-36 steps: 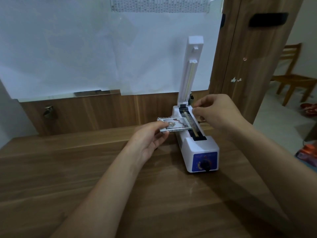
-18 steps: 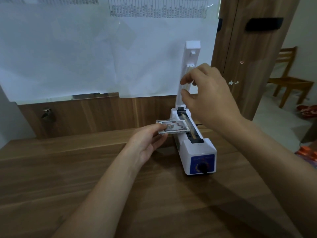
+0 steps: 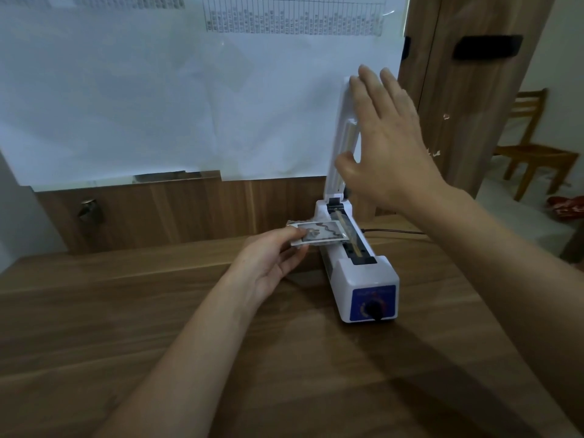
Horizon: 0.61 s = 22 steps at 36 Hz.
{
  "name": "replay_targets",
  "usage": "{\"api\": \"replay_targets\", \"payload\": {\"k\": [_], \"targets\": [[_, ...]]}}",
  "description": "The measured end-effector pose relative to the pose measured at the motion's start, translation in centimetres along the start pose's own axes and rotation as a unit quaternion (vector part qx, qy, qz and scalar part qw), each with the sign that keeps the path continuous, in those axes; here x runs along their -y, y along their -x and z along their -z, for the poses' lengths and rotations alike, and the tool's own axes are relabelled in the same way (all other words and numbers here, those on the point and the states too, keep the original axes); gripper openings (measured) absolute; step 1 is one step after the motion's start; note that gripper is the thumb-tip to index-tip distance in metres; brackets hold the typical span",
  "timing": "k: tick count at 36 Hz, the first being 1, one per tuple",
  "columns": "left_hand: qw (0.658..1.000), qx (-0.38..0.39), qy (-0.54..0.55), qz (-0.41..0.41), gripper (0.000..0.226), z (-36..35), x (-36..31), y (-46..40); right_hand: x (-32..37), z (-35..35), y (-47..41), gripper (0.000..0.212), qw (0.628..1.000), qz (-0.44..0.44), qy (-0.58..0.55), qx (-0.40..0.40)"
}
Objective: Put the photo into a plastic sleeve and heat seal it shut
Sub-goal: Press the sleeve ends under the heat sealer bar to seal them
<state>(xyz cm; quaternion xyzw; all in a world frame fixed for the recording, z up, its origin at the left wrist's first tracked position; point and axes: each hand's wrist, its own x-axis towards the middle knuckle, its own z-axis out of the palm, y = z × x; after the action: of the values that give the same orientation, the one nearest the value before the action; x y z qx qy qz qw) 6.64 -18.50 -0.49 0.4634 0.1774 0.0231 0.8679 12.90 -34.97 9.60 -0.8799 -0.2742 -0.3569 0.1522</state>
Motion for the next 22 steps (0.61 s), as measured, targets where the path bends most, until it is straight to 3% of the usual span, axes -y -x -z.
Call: {"api": "replay_targets", "payload": {"k": [4, 10, 14, 22], "targets": [[1.000, 0.000, 0.000, 0.001, 0.006, 0.0, -0.1, 0.2, 0.1, 0.1, 0.5, 0.077, 0.999, 0.004, -0.030, -0.036], [1.000, -0.012, -0.010, -0.005, 0.005, -0.2, 0.0, 0.2, 0.3, 1.0, 0.8, 0.043, 0.983, 0.006, -0.097, -0.154], [1.000, -0.013, -0.009, -0.003, 0.006, -0.2, 0.1, 0.2, 0.4, 1.3, 0.7, 0.030, 0.971, -0.019, -0.157, -0.181], [1.000, -0.022, -0.014, -0.004, 0.008, -0.2, 0.0, 0.2, 0.3, 1.4, 1.2, 0.056, 0.949, -0.058, -0.249, -0.182]]}}
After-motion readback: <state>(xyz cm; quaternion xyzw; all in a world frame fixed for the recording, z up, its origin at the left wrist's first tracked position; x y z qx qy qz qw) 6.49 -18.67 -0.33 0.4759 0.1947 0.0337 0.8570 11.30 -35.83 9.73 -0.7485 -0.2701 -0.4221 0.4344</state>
